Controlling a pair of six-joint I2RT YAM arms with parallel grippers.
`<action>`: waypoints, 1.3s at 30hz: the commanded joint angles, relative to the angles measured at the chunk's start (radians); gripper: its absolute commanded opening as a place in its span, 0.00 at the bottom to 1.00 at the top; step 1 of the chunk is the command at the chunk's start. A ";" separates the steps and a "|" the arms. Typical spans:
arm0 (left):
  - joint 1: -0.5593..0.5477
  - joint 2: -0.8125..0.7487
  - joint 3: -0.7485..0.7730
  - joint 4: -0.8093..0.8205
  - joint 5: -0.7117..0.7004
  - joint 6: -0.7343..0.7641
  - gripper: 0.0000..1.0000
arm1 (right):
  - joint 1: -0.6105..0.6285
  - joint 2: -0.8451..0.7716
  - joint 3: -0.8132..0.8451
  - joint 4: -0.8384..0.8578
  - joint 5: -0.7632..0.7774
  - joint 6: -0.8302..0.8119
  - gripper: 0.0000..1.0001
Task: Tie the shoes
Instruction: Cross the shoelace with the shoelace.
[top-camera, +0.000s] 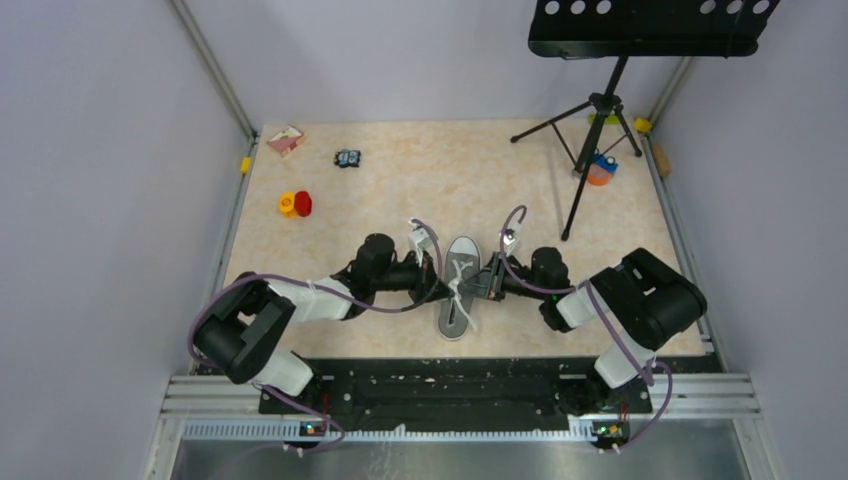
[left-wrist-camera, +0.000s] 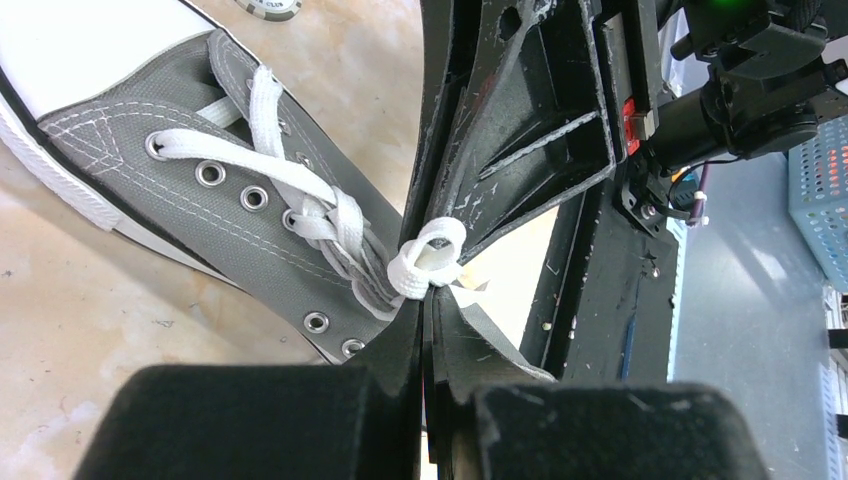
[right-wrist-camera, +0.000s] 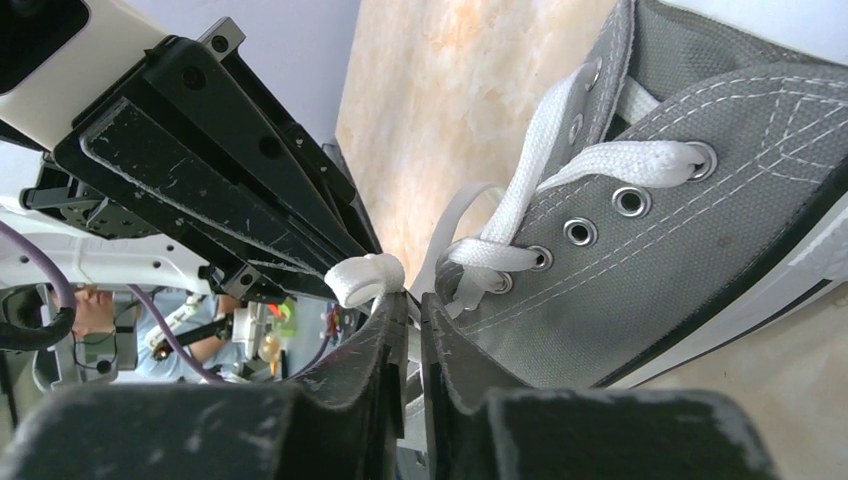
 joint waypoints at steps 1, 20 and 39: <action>-0.003 -0.039 0.003 0.084 0.002 0.017 0.00 | 0.005 0.004 0.009 0.026 -0.043 -0.021 0.06; -0.003 -0.046 0.039 -0.011 0.006 0.056 0.24 | 0.006 -0.203 -0.027 -0.215 0.122 -0.107 0.00; -0.002 -0.003 0.085 -0.061 0.016 0.060 0.06 | 0.006 -0.128 0.000 -0.077 0.011 -0.053 0.00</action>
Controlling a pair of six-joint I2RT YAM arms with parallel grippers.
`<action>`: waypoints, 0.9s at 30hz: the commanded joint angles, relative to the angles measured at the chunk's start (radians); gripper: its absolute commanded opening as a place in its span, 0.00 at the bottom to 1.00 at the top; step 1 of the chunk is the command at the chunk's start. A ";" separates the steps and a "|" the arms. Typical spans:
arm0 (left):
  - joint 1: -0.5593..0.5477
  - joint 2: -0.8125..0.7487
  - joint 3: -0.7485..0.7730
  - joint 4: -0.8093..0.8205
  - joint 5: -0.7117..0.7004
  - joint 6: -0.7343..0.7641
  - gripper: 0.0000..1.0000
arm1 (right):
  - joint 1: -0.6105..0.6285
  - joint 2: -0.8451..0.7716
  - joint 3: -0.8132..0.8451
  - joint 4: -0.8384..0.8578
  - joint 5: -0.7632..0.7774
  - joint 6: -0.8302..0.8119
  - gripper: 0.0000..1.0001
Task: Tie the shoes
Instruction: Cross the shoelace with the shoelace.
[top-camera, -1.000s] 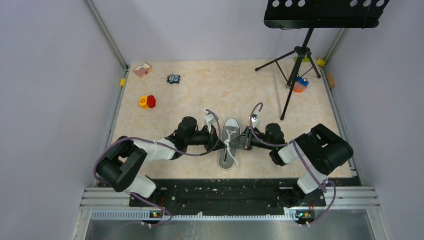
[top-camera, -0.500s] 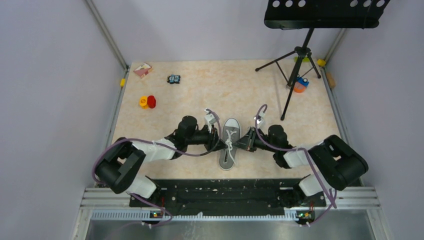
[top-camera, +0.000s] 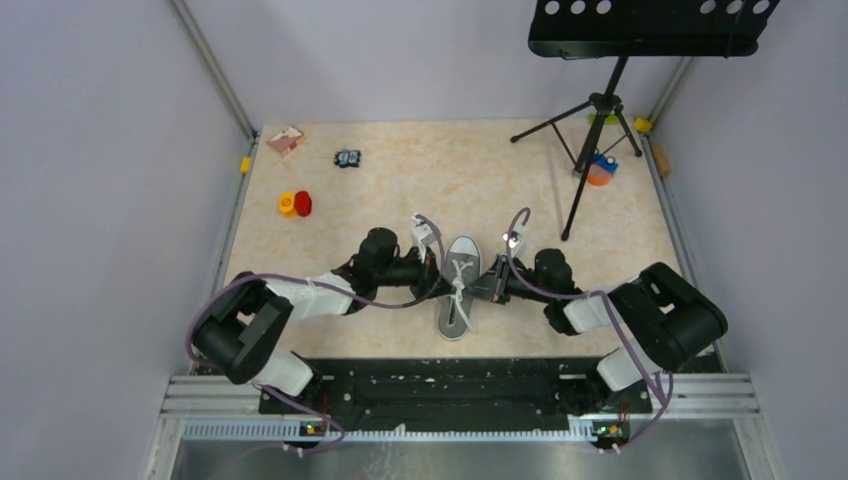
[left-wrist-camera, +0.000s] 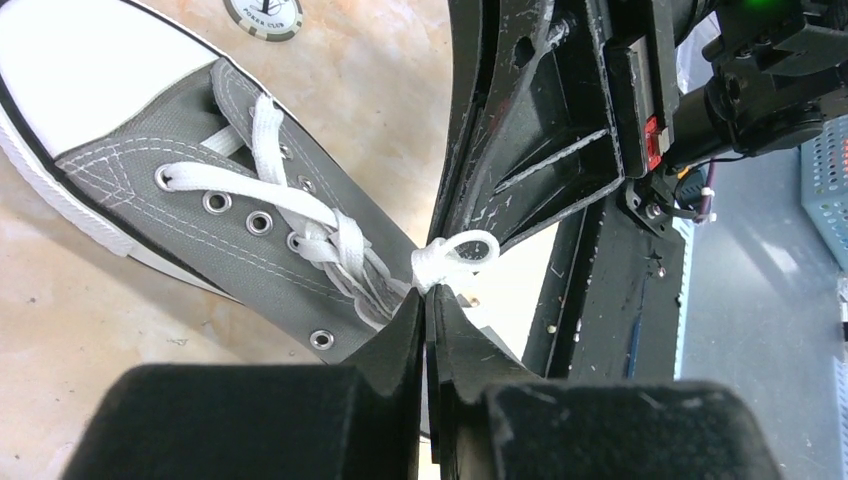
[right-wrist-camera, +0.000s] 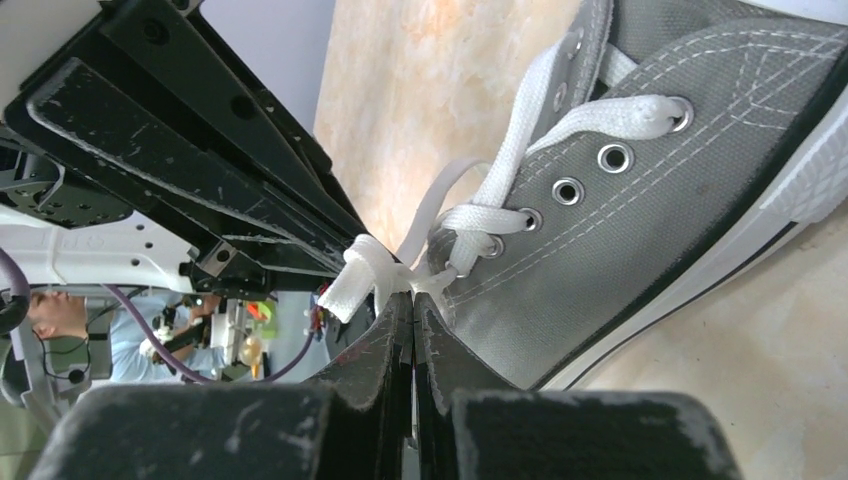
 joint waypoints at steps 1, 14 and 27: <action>-0.003 0.000 0.034 0.011 0.010 0.016 0.06 | 0.003 -0.002 0.027 0.079 -0.028 0.002 0.00; -0.003 0.024 0.047 0.009 0.027 0.005 0.00 | 0.003 0.017 0.040 0.088 -0.043 0.018 0.11; -0.002 0.017 0.038 0.024 0.029 -0.008 0.00 | 0.017 0.051 0.077 0.084 -0.057 0.013 0.16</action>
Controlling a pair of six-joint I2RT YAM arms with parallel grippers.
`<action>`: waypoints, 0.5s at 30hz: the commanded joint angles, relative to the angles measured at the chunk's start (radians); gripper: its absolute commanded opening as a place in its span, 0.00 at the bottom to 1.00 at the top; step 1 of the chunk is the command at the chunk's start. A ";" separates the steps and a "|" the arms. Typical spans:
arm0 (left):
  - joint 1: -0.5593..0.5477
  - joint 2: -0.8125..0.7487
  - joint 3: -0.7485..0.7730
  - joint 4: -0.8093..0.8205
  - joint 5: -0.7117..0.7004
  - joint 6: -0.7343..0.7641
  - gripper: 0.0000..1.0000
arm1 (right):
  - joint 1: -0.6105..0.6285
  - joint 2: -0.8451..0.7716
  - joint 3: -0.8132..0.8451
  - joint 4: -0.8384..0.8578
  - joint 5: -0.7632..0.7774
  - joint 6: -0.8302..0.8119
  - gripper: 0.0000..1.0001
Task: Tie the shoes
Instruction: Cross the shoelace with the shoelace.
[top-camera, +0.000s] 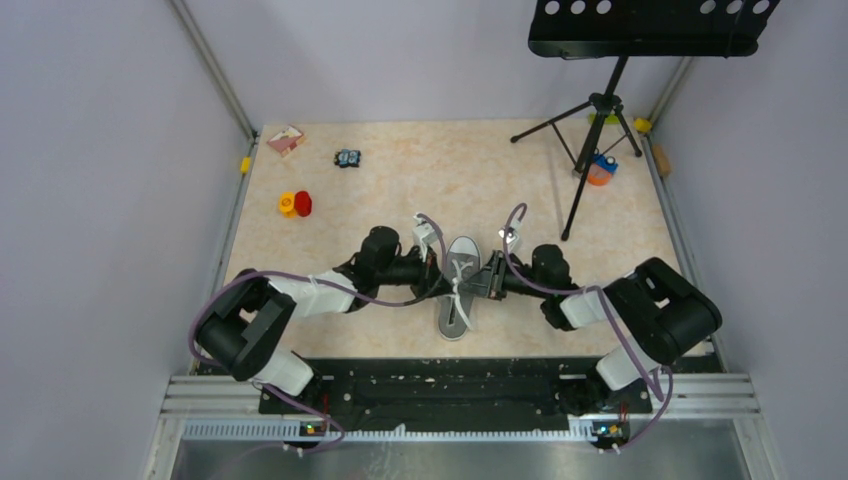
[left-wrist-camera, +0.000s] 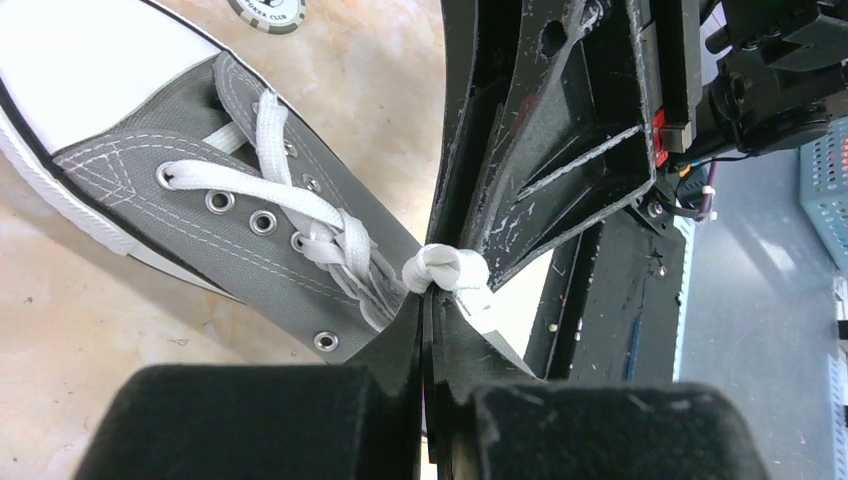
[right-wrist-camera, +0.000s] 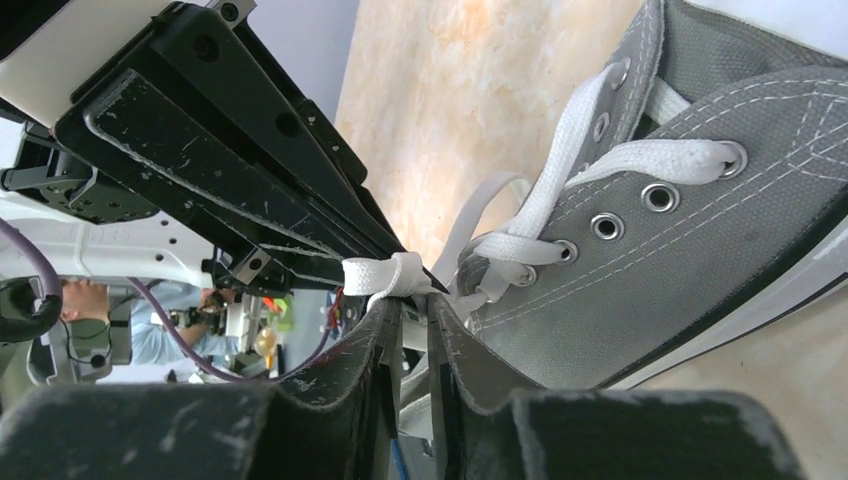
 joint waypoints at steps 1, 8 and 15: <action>-0.002 -0.006 0.018 0.046 0.021 -0.007 0.00 | 0.014 0.025 0.039 0.045 -0.013 -0.012 0.12; -0.003 -0.023 0.009 0.050 0.018 -0.009 0.00 | 0.017 0.048 0.039 0.040 -0.010 -0.018 0.00; -0.002 -0.028 0.007 0.045 0.013 -0.009 0.00 | 0.018 0.027 0.018 0.014 0.039 -0.021 0.00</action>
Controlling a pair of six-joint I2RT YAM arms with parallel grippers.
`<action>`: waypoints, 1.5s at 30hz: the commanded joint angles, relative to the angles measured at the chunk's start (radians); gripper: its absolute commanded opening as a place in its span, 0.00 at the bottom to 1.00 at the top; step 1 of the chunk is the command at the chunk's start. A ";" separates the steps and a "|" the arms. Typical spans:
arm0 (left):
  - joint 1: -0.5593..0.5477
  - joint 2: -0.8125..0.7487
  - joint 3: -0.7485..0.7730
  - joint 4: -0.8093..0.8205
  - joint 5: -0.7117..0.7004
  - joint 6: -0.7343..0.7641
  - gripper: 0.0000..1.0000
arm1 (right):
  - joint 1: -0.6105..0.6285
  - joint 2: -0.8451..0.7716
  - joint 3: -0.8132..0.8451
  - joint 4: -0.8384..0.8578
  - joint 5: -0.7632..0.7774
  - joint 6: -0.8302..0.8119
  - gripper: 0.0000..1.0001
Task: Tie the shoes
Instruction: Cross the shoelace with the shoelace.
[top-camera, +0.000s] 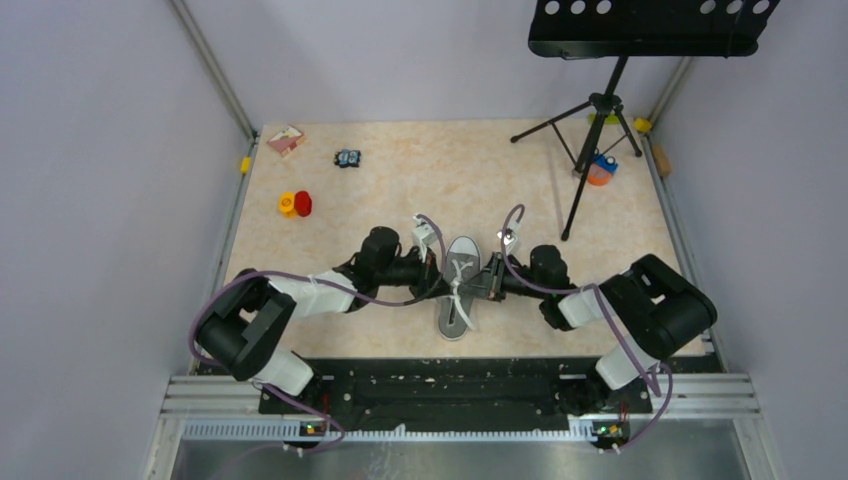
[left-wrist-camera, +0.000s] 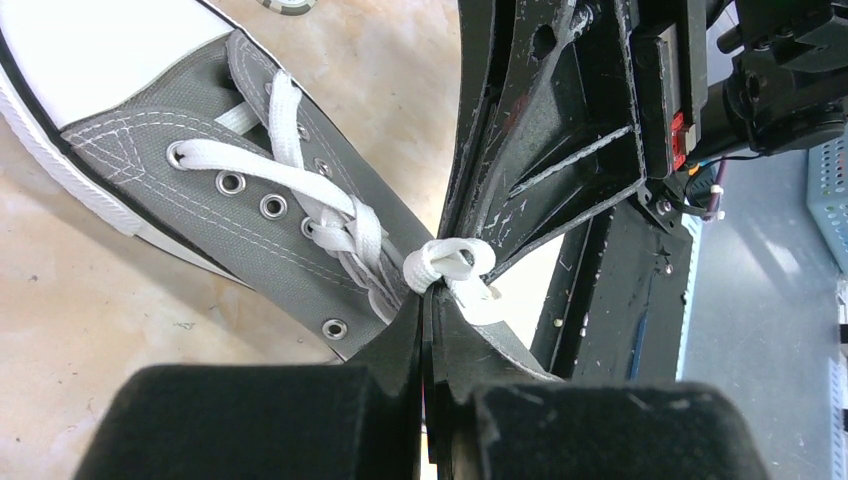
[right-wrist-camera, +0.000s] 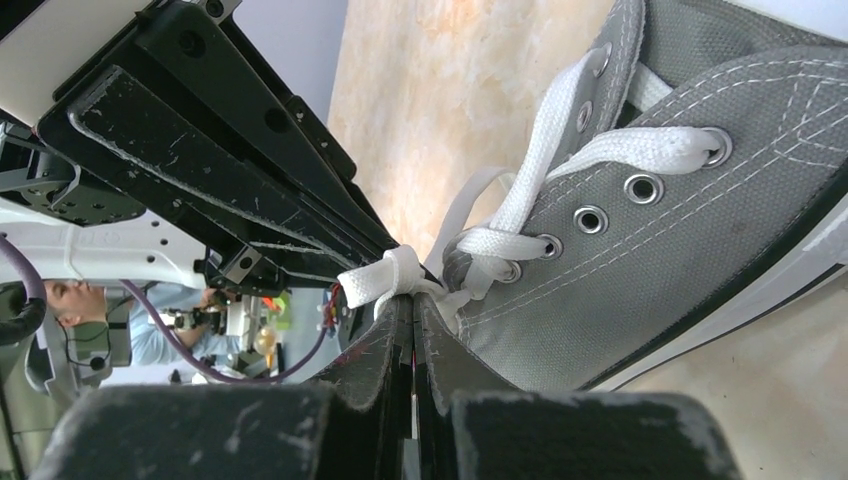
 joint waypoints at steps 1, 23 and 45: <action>-0.006 -0.029 0.009 0.063 0.020 -0.007 0.00 | 0.014 -0.020 0.011 -0.006 0.050 -0.029 0.00; -0.009 -0.144 0.038 -0.070 -0.091 0.031 0.26 | 0.015 -0.140 0.009 -0.170 0.103 -0.096 0.00; -0.132 -0.041 0.259 -0.314 -0.243 0.192 0.34 | 0.015 -0.124 0.037 -0.176 0.090 -0.097 0.00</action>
